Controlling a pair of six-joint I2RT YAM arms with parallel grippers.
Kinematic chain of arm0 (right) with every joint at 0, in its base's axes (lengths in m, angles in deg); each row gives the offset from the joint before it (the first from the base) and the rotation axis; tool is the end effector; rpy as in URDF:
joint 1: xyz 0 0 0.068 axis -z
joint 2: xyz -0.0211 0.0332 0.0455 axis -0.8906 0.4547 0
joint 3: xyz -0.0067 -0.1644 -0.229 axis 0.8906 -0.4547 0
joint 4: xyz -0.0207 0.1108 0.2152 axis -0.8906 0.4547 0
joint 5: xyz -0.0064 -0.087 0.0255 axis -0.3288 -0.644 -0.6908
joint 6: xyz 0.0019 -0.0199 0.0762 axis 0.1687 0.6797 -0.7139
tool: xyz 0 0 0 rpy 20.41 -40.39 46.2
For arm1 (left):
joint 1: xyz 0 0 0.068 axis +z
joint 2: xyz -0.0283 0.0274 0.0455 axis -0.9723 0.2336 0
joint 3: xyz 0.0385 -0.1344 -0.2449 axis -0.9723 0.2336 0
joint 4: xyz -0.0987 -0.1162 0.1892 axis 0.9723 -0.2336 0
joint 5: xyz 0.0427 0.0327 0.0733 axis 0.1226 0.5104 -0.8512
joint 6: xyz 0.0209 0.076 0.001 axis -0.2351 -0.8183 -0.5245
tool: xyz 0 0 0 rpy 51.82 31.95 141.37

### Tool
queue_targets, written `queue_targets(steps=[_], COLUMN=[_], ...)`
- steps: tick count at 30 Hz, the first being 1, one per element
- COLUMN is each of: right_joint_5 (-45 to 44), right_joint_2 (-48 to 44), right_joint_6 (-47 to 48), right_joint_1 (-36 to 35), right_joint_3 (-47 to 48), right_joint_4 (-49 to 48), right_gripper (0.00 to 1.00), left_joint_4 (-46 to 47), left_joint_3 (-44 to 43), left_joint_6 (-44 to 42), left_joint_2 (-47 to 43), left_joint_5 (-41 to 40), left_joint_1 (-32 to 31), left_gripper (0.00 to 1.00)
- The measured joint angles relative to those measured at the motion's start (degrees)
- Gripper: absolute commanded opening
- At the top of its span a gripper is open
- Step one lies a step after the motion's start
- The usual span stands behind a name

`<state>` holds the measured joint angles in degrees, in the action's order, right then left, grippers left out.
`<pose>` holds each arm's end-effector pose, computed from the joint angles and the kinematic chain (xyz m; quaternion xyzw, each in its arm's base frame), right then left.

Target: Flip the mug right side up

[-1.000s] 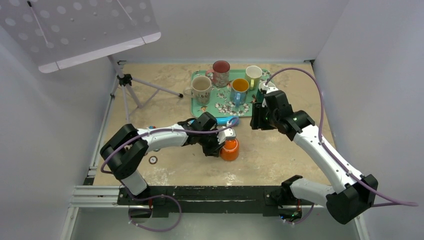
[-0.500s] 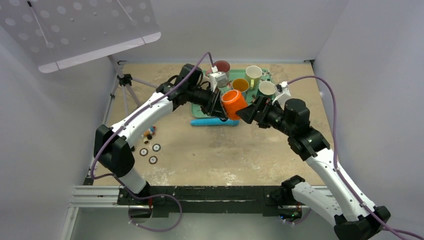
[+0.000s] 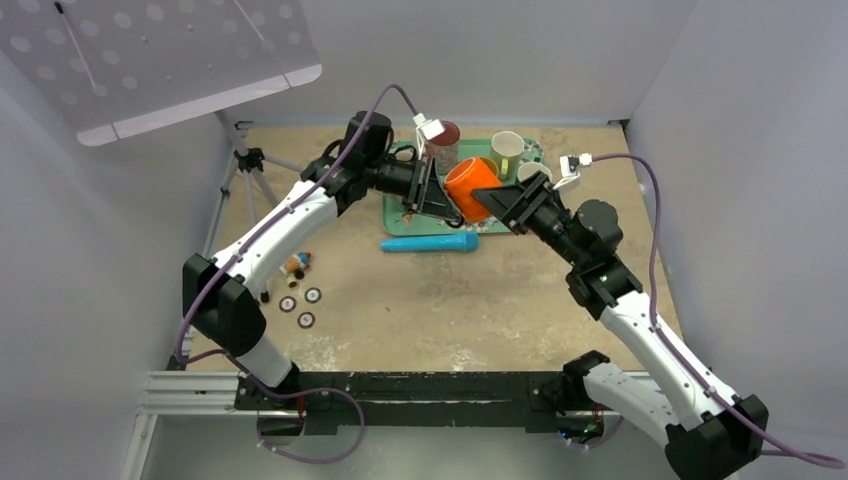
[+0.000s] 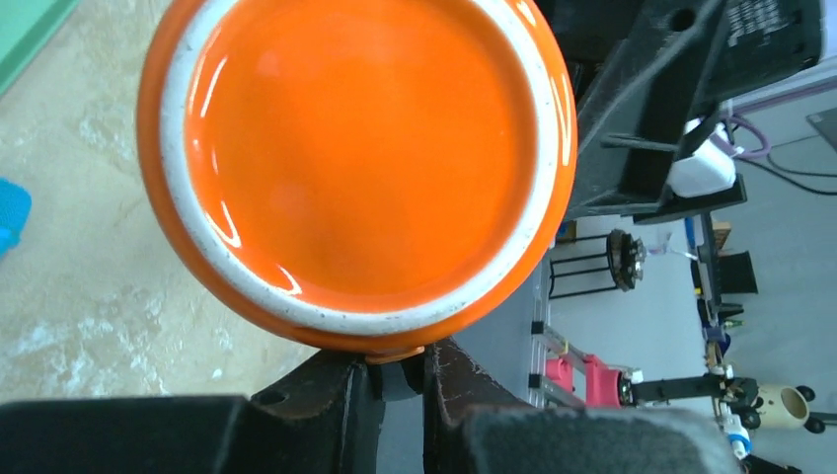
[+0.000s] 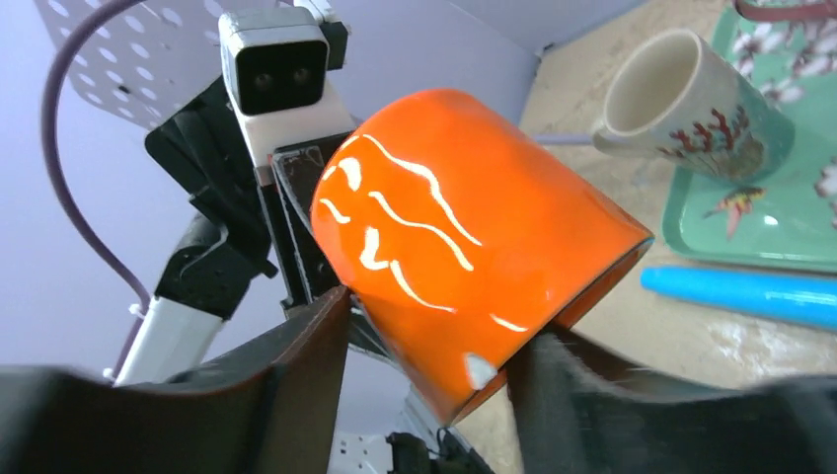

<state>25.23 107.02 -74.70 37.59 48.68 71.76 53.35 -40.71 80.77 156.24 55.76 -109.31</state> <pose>0.1848 0.1084 0.3692 0.1153 0.6757 0.5672 0.4565 0.2688 -0.2415 0.3720 0.2553 0.7548 -0.5857 0.1487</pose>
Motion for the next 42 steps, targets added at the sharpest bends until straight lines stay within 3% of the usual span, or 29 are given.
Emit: queue_targets(steps=[1,2,3,7,11,15,20,26,28,33,42], right_joint_5=[0.0,0.31,1.42,4.42,-1.27,-7.56,-13.35,-19.87,-21.16,-23.19,-21.31], right_joint_2=[0.57,1.62,2.84,5.73,10.14,15.47,28.85,50.75,55.91,66.47,78.51], right_joint_6=[-0.15,-0.87,-2.32,1.99,11.15,20.39,31.87,39.32,40.59,42.99,44.33], right_joint_1=[0.17,0.39,0.39,-0.72,-1.22,-0.35,-3.02,-9.27,-10.21,-10.12,-9.57], right_joint_3=[0.0,0.0,0.2,4.81,15.34,23.69,40.04,67.14,72.08,77.66,81.46], right_joint_4=[-1.4,-3.13,-5.9,-7.96,6.27,17.4,34.77,55.06,58.77,65.44,66.86], right_gripper=[0.31,0.09,0.0,0.0,0.0,0.0,0.0,0.0,0.0,0.0,0.0], left_joint_4=[1.53,2.82,3.56,2.82,-4.17,-15.74,-24.9,-28.85,-28.92,-28.59,-27.76], left_joint_3=[0.28,0.42,0.46,0.35,-0.83,-0.83,-0.83,1.86,4.39,10.91,11.89], left_joint_6=[0.72,1.51,1.92,4.52,-6.49,-17.38,-26.16,-31.87,-32.79,-33.68,-35.76], left_joint_2=[-0.02,-0.04,-0.04,-0.07,-1.22,-3.32,-5.97,-9.53,-10.71,-12.68,-13.79], left_joint_5=[0.33,0.26,-0.44,1.09,-2.19,-10.73,-22.4,-32.52,-33.81,-34.93,-35.63], left_joint_1=[0.17,0.33,0.57,1.66,1.03,2.47,8.44,10.71,11.47,12.13,12.13], left_gripper=[0.0,0.0,0.0,0.51,0.82,0.84,0.85,0.86,0.86,0.85,0.85])
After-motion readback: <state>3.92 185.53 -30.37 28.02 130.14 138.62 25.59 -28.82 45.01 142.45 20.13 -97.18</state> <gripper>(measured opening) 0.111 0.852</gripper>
